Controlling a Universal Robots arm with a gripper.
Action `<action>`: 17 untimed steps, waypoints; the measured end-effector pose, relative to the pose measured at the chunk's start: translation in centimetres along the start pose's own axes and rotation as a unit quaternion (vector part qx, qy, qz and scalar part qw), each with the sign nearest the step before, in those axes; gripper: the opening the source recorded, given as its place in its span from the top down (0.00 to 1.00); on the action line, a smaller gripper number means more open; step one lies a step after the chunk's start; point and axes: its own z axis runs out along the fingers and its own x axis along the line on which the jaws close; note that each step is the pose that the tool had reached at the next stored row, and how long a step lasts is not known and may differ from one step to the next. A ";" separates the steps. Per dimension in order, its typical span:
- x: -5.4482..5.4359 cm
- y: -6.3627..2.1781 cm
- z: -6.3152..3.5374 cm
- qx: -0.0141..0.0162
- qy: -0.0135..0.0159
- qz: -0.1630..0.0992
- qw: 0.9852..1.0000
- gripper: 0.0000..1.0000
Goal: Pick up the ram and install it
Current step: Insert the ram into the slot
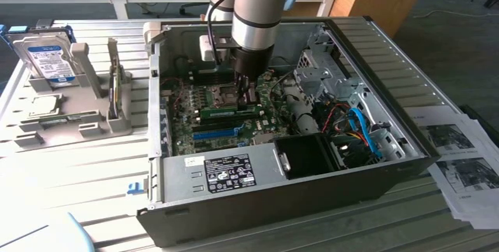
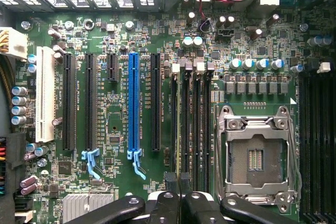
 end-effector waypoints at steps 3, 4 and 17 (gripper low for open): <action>0.0 0.00 -0.04 0.000 0.000 0.000 1.000 0.89; 0.0 0.00 -0.05 0.000 0.000 0.000 1.000 0.89; 0.0 -0.04 0.07 0.000 0.000 -0.006 1.000 0.89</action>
